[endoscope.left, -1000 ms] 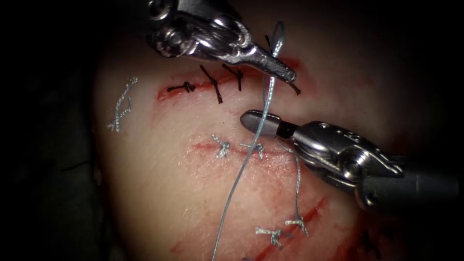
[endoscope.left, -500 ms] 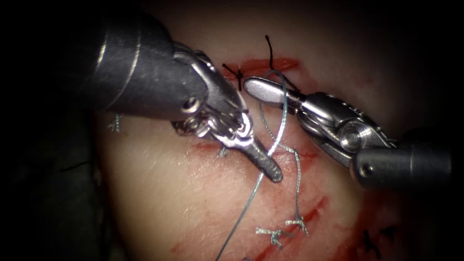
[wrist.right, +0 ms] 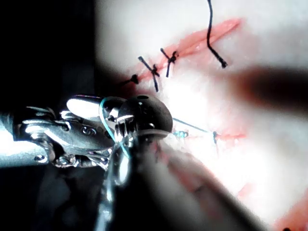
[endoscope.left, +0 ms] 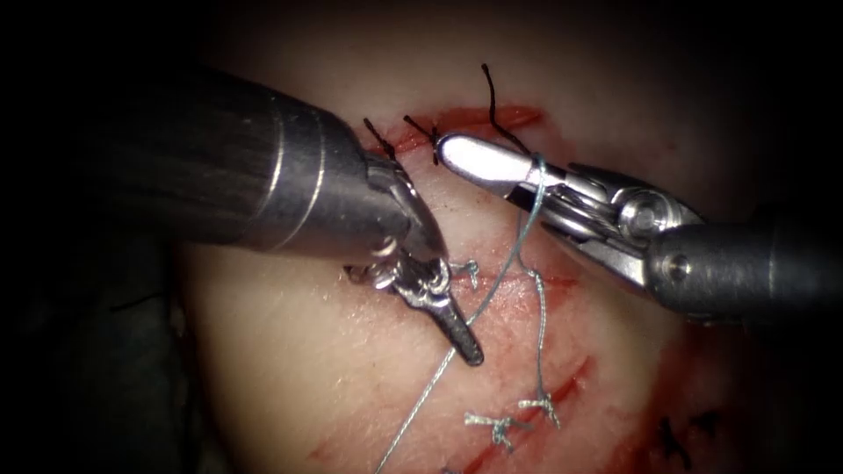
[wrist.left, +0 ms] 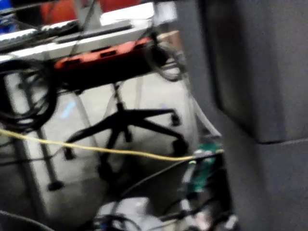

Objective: Wound Closure

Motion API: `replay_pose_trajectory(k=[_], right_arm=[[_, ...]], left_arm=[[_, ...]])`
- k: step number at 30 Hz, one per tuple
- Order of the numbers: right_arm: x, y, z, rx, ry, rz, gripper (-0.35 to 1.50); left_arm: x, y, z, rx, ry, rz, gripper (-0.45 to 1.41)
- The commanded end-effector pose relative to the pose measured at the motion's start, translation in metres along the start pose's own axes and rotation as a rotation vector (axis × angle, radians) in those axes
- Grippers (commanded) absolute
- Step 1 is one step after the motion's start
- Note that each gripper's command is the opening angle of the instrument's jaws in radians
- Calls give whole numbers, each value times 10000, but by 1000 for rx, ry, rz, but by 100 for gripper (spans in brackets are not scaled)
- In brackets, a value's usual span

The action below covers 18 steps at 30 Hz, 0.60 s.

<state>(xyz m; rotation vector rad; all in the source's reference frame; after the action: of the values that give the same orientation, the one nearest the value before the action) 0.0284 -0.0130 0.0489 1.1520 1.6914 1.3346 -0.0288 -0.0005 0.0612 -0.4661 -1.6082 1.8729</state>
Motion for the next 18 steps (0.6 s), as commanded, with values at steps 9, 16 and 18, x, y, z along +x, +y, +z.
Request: replay_pose_trajectory(k=[9, 16, 18], right_arm=[[-7, -1, -9, -39, -236, 28, -35], [-10, -10, -19, -184, -430, 7, -35], [-9, -10, -23, -272, -499, -44, -35]], left_arm=[[13, -27, -11, 34, 0, -54, -45], [33, -41, -19, 108, -17, -64, -45], [43, -43, -21, 142, -11, -71, -45]])
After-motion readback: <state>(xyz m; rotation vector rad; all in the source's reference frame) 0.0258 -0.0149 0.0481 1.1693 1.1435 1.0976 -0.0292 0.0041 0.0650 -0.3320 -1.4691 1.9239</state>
